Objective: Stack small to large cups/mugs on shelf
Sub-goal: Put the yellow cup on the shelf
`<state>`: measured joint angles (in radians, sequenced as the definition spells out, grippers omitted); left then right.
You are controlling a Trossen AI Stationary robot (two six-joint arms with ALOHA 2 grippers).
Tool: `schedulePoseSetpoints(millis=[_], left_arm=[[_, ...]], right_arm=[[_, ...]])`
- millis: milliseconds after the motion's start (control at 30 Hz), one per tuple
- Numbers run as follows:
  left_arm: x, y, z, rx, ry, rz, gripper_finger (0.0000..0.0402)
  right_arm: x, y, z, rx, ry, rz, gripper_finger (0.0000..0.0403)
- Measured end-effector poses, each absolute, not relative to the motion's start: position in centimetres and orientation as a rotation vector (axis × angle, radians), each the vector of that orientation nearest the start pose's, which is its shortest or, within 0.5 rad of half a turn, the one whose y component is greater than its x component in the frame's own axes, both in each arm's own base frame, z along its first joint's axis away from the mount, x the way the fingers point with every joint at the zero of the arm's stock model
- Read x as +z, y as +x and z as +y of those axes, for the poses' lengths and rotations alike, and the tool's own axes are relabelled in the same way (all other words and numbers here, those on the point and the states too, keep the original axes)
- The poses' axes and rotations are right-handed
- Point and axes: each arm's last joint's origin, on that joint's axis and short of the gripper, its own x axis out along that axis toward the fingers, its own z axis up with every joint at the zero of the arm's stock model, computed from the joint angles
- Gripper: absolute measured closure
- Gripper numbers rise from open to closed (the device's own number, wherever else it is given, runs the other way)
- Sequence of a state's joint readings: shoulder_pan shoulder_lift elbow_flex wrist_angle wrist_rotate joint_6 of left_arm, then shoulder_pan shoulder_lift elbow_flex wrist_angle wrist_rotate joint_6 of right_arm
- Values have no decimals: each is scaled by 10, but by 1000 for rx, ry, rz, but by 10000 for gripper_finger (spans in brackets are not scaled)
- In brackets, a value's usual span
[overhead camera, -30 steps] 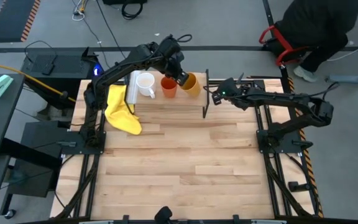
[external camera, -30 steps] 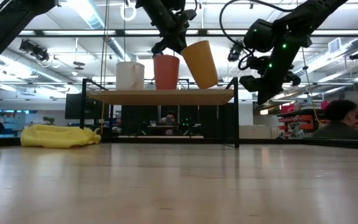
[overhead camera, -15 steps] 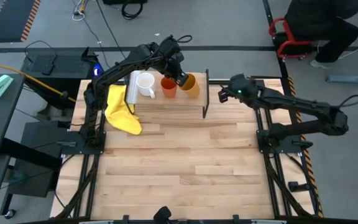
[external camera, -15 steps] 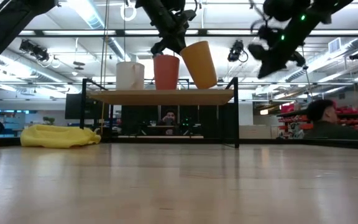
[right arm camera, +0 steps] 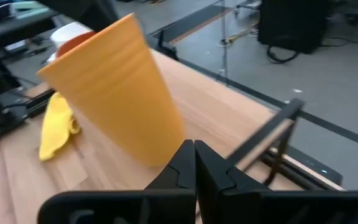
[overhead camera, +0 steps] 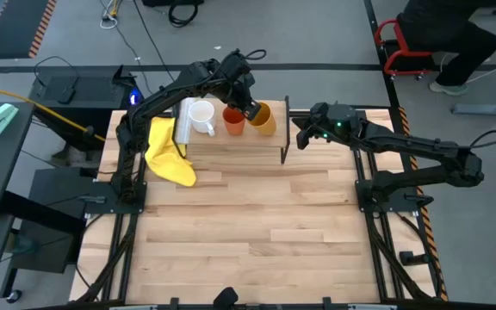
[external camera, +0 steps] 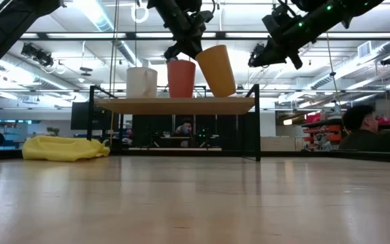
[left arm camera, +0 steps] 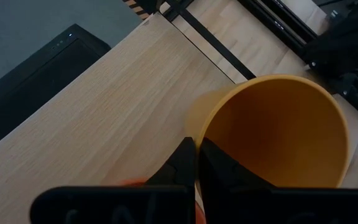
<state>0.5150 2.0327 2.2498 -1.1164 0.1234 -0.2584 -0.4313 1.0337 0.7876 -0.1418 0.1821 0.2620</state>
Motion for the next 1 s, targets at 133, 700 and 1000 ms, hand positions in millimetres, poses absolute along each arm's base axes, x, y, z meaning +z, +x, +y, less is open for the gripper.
schedulePoseSetpoints(millis=[133, 700, 1000], left_arm=[[376, 372, 203, 471, -520, 814, 392], [375, 370, 202, 506, -509, 839, 392], [375, 370, 202, 506, -509, 839, 392]], right_arm=[[291, 208, -101, -629, 296, 301, 401], [281, 223, -104, -531, 304, 328, 402], [284, 239, -109, -457, 307, 277, 401]])
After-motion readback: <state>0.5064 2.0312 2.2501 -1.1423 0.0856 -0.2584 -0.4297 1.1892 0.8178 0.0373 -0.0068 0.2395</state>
